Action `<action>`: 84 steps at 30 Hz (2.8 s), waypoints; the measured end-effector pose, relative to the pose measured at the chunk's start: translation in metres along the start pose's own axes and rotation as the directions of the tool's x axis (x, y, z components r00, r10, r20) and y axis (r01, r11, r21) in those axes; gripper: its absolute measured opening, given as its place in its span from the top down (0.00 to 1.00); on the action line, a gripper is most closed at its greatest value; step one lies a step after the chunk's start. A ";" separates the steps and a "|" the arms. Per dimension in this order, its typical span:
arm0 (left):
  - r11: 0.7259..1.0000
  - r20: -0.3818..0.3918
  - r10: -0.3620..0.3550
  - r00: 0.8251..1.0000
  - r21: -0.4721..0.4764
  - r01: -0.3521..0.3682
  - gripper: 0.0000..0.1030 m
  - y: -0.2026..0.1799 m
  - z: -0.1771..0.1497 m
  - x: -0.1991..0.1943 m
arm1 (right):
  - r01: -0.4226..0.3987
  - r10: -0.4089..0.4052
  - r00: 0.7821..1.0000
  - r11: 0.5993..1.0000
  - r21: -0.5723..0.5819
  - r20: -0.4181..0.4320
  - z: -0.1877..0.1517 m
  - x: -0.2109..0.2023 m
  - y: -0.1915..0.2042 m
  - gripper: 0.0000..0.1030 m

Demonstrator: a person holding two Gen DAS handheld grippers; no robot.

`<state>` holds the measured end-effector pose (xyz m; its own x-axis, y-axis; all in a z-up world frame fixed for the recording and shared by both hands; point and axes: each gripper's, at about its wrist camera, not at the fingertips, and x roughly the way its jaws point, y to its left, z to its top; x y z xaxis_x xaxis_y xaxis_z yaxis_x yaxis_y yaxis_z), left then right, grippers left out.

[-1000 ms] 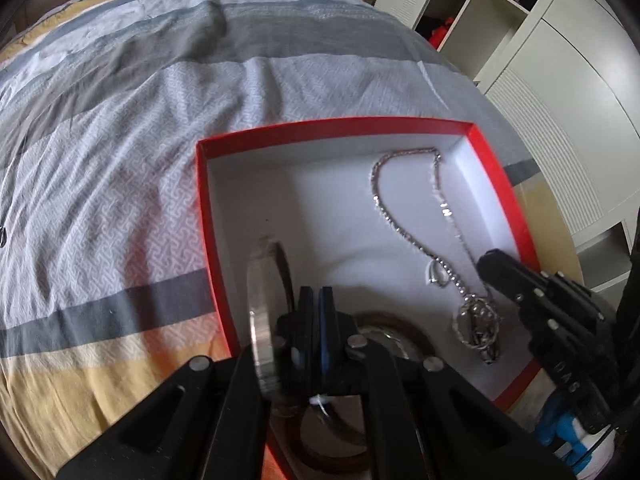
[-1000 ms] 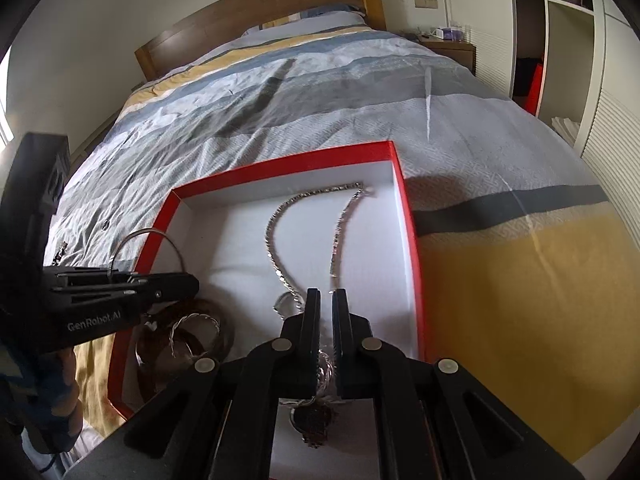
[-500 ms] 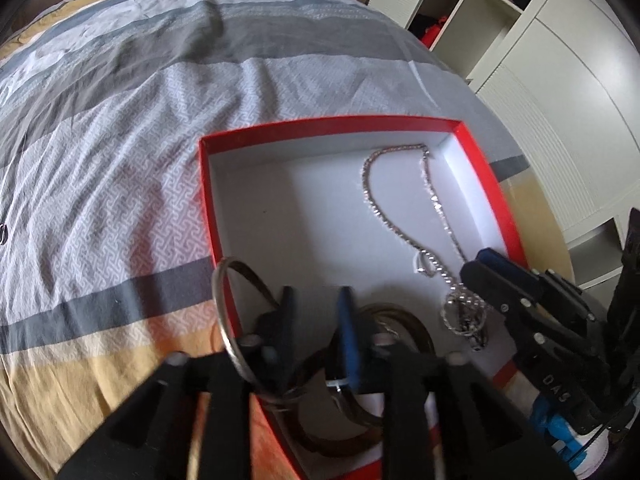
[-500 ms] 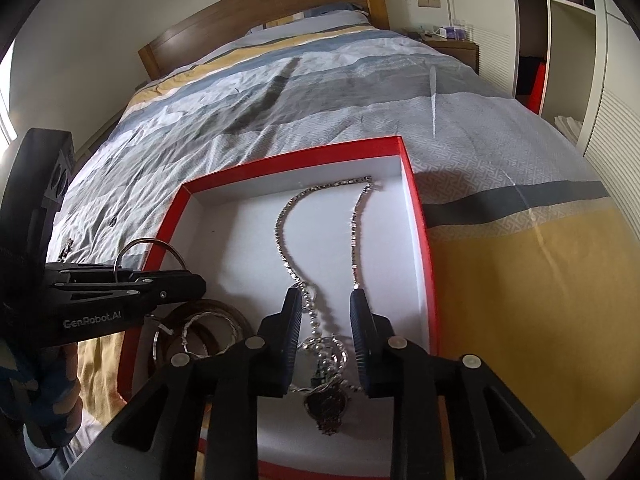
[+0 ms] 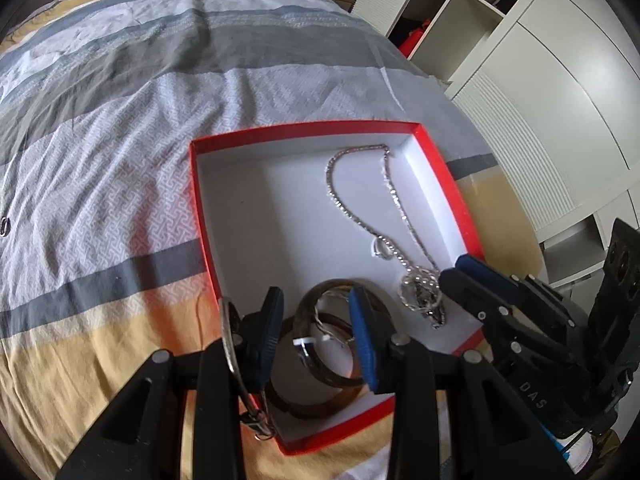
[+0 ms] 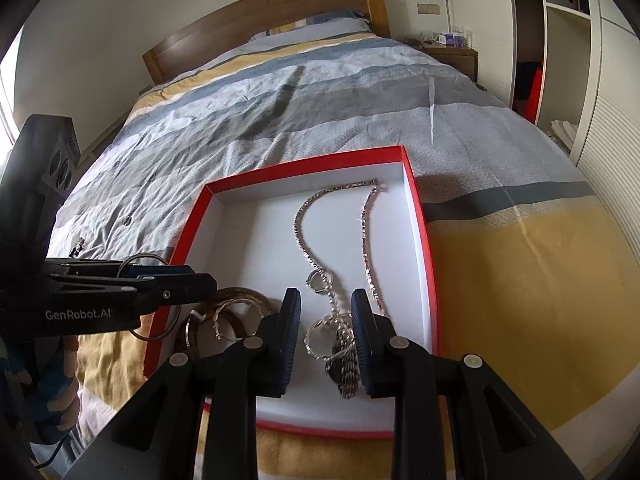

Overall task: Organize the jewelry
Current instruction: 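Lower the necklace into the box with the right tool while the left tool releases the bangle, then withdraw both open tools from the box toward the beaded bracelet and small ring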

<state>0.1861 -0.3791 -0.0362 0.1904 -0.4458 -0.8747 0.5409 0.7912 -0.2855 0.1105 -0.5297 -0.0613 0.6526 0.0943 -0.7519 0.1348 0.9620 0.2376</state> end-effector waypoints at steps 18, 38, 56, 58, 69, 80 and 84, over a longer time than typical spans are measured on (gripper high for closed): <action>0.999 -0.056 -0.012 0.998 0.030 0.014 0.68 -0.022 -0.002 0.031 | -0.015 0.015 1.000 1.000 0.015 0.006 -0.013 -0.012 0.003 0.74; 0.981 -0.107 0.101 0.989 0.175 -0.081 0.64 -0.067 0.009 0.073 | -0.012 0.011 1.000 0.997 0.071 0.024 -0.020 -0.012 -0.038 0.74; 0.957 -0.075 0.092 0.993 0.282 -0.067 0.61 -0.060 -0.003 0.056 | -0.001 0.000 1.000 0.999 0.032 0.018 -0.018 -0.016 -0.034 0.74; 0.958 -0.080 0.083 0.993 0.281 -0.058 0.61 -0.059 -0.004 0.055 | 0.002 -0.003 1.000 1.000 0.025 0.020 -0.018 -0.019 -0.031 0.73; 0.961 -0.074 0.049 0.996 0.275 -0.027 0.59 -0.052 -0.019 0.027 | 0.027 -0.027 0.999 1.000 0.010 0.031 -0.018 -0.037 -0.020 0.70; 0.972 -0.010 0.003 1.000 0.235 0.000 0.58 -0.039 -0.038 -0.026 | 0.063 -0.063 0.997 0.998 0.007 0.042 -0.031 -0.070 0.004 0.65; 0.977 0.038 0.007 0.999 0.211 -0.014 0.54 -0.027 -0.057 -0.052 | 0.074 -0.074 0.996 0.997 -0.008 0.048 -0.040 -0.086 0.023 0.64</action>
<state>0.1148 -0.3537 -0.0049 0.2247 -0.4561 -0.8611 0.6988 0.6913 -0.1838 0.0277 -0.5049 -0.0163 0.6756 0.0106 -0.7372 0.1770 0.9683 0.1762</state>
